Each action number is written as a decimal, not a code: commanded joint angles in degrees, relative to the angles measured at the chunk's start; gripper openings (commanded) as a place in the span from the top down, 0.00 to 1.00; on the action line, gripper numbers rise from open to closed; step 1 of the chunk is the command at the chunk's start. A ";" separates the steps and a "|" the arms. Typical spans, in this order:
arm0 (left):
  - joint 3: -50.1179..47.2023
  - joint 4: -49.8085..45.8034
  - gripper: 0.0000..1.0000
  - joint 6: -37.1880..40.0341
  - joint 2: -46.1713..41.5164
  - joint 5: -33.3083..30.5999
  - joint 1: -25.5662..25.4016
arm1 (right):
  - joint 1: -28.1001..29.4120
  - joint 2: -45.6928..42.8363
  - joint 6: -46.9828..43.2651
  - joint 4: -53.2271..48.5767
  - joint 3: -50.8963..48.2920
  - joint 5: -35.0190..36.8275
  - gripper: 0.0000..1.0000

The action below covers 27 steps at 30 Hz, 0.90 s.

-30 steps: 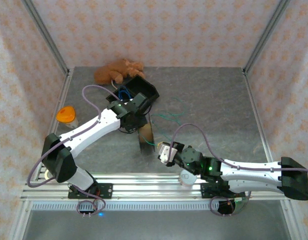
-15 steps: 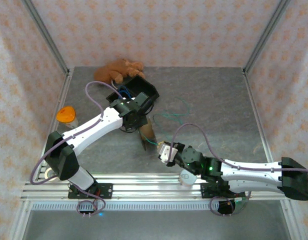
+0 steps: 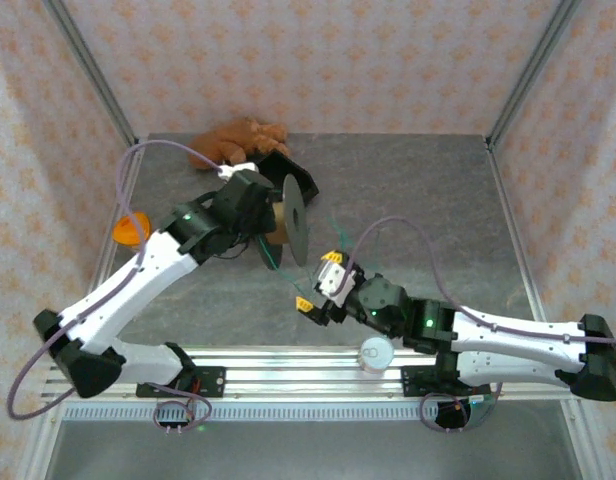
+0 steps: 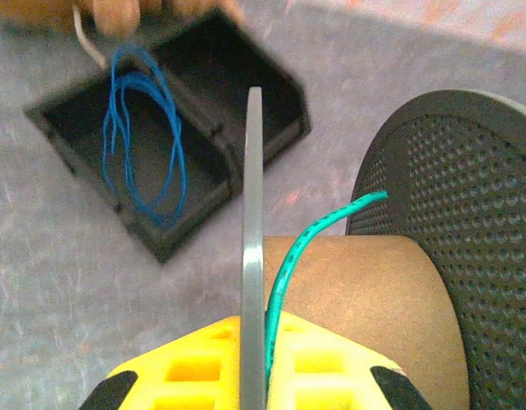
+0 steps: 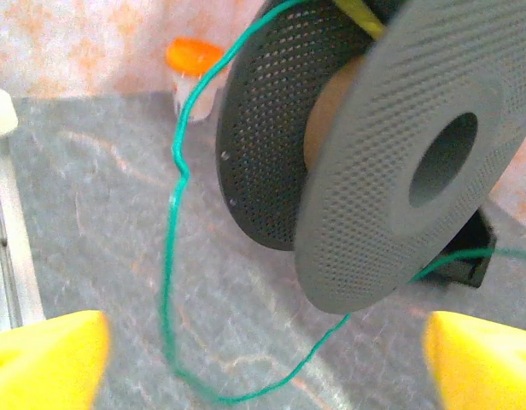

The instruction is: Wrap the cables

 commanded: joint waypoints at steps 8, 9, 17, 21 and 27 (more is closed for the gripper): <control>-0.65 15.02 1.00 16.31 -8.70 -6.34 3.00 | -18.45 2.92 28.18 -19.85 19.86 -20.59 0.03; -1.09 15.48 1.00 16.98 -9.32 -6.25 3.52 | -20.47 3.15 30.34 -20.05 20.82 -23.02 0.07; -6.73 20.54 1.00 18.92 -13.07 -7.00 5.36 | -26.06 6.68 43.08 -23.35 30.91 -36.72 0.21; -6.93 20.48 1.00 18.76 -12.66 -7.06 5.80 | -26.14 8.26 45.41 -27.94 35.21 -36.29 0.22; -6.28 19.89 1.00 18.08 -11.88 -6.02 6.13 | -26.37 11.97 44.42 -35.40 40.39 -33.86 0.34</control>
